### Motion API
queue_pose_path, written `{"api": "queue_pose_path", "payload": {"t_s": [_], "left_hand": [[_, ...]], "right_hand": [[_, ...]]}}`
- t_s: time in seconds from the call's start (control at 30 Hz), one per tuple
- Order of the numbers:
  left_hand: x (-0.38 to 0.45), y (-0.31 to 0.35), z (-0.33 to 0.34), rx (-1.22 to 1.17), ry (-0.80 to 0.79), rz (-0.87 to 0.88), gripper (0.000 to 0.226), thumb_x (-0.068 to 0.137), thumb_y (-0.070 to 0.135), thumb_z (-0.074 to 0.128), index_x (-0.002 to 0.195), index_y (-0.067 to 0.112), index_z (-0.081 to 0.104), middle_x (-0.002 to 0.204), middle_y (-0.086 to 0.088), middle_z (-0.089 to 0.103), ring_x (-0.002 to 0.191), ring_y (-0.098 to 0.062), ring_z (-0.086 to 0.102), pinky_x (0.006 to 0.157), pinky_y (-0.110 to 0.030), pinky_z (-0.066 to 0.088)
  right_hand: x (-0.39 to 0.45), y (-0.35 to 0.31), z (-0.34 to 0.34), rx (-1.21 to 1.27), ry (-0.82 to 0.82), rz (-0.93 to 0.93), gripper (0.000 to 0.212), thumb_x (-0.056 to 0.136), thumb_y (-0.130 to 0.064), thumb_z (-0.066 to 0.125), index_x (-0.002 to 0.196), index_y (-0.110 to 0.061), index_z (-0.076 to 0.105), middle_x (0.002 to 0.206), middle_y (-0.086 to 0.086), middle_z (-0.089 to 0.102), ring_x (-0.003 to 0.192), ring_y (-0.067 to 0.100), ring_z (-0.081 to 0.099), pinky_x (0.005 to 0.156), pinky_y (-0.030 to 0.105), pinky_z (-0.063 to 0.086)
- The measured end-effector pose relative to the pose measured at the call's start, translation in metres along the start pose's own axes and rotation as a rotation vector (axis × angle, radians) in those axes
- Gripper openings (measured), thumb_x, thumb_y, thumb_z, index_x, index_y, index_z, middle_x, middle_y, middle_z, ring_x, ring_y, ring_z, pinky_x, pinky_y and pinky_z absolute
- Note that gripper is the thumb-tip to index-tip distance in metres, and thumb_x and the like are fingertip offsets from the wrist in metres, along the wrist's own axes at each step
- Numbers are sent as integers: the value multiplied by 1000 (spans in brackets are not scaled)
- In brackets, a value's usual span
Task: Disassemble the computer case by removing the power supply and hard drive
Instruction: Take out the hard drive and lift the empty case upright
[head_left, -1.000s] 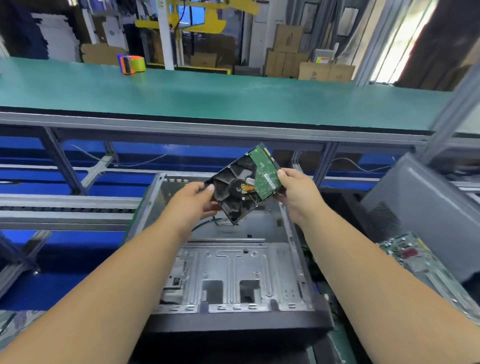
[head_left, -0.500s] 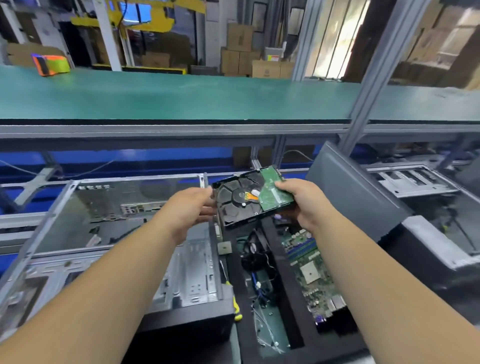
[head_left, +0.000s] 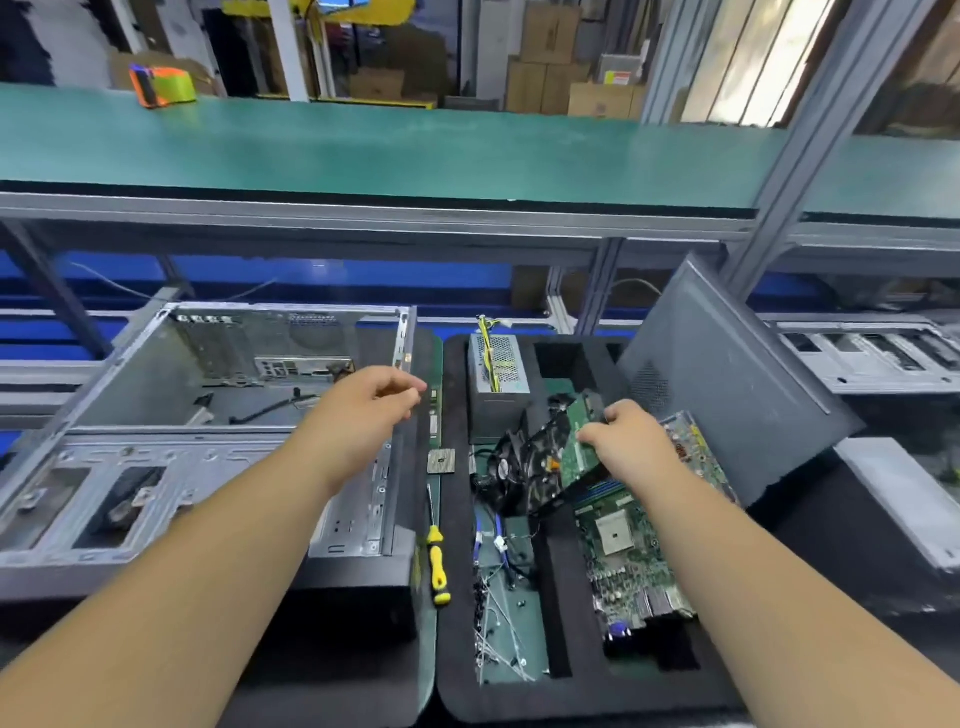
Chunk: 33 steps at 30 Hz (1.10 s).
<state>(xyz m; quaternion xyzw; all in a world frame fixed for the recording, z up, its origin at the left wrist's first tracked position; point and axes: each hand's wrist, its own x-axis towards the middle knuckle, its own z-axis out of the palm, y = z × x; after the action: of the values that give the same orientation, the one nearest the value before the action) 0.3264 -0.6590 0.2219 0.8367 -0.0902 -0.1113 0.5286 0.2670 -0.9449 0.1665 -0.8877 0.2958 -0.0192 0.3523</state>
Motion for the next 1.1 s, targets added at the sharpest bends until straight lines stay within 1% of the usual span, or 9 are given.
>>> {"api": "queue_pose_path", "payload": {"t_s": [0.17, 0.27, 0.4, 0.53, 0.7, 0.77, 0.87, 1.0, 1.1], "left_hand": [[-10, -8, 1, -27, 62, -8, 20, 97, 20, 55, 98, 31, 71, 98, 6, 70, 93, -7, 65, 79, -25, 49], [-18, -14, 1, -22, 75, -7, 21, 96, 21, 56, 95, 34, 72, 95, 9, 71, 91, -5, 66, 78, -22, 46], [-30, -22, -3, -23, 105, -23, 22, 95, 21, 58, 91, 36, 73, 97, 6, 71, 95, -14, 67, 85, -28, 51], [-44, -25, -15, -6, 157, -22, 25, 94, 24, 60, 88, 44, 72, 91, 10, 70, 93, -8, 65, 74, -20, 45], [-55, -29, -33, -11, 165, -21, 23, 94, 19, 61, 87, 37, 72, 95, 4, 70, 92, -9, 65, 71, -19, 41], [-56, -32, -41, -2, 169, -25, 21, 95, 20, 60, 90, 36, 72, 91, 9, 69, 86, -1, 64, 68, -17, 40], [-54, -37, -51, -39, 161, -25, 20, 96, 19, 58, 94, 32, 73, 95, 8, 70, 89, -2, 65, 73, -18, 45], [-48, -44, -65, -67, 142, -14, 21, 95, 19, 59, 91, 33, 74, 95, 10, 71, 91, -6, 66, 75, -21, 49], [-43, -52, -82, -61, 104, -8, 20, 94, 20, 61, 91, 35, 74, 94, 11, 72, 91, -6, 67, 82, -23, 48]], "right_hand": [[-2, 6, 42, -28, -164, -28, 32, 82, -26, 64, 76, -18, 34, 68, 3, 38, 58, 21, 34, 57, 34, 24], [-4, 8, 64, -62, -231, 5, 25, 83, -25, 65, 90, -11, 46, 77, 5, 51, 62, 19, 45, 55, 32, 33], [-7, 11, 89, -100, -286, 11, 35, 84, -28, 68, 105, -9, 47, 91, 8, 59, 72, 19, 57, 60, 34, 49], [-7, 9, 104, -136, -260, -19, 41, 84, -33, 67, 108, -11, 42, 87, 2, 54, 69, 14, 51, 54, 31, 39], [-7, 7, 104, -184, -296, -69, 39, 82, -33, 66, 109, -13, 45, 96, 5, 59, 79, 21, 58, 66, 35, 51], [-8, 9, 102, -165, -292, -35, 36, 83, -29, 65, 109, -12, 47, 90, 4, 58, 75, 19, 58, 61, 32, 49], [-10, 10, 99, -254, -280, -6, 34, 87, -26, 64, 112, -9, 48, 91, 7, 61, 76, 23, 60, 55, 30, 41], [-14, 2, 94, -321, -182, -10, 31, 89, -24, 65, 111, -6, 52, 108, 15, 63, 88, 30, 59, 69, 32, 44], [-16, -16, 91, -303, -133, -9, 38, 91, -28, 63, 119, -4, 55, 121, 18, 59, 98, 34, 59, 76, 33, 46]]}}
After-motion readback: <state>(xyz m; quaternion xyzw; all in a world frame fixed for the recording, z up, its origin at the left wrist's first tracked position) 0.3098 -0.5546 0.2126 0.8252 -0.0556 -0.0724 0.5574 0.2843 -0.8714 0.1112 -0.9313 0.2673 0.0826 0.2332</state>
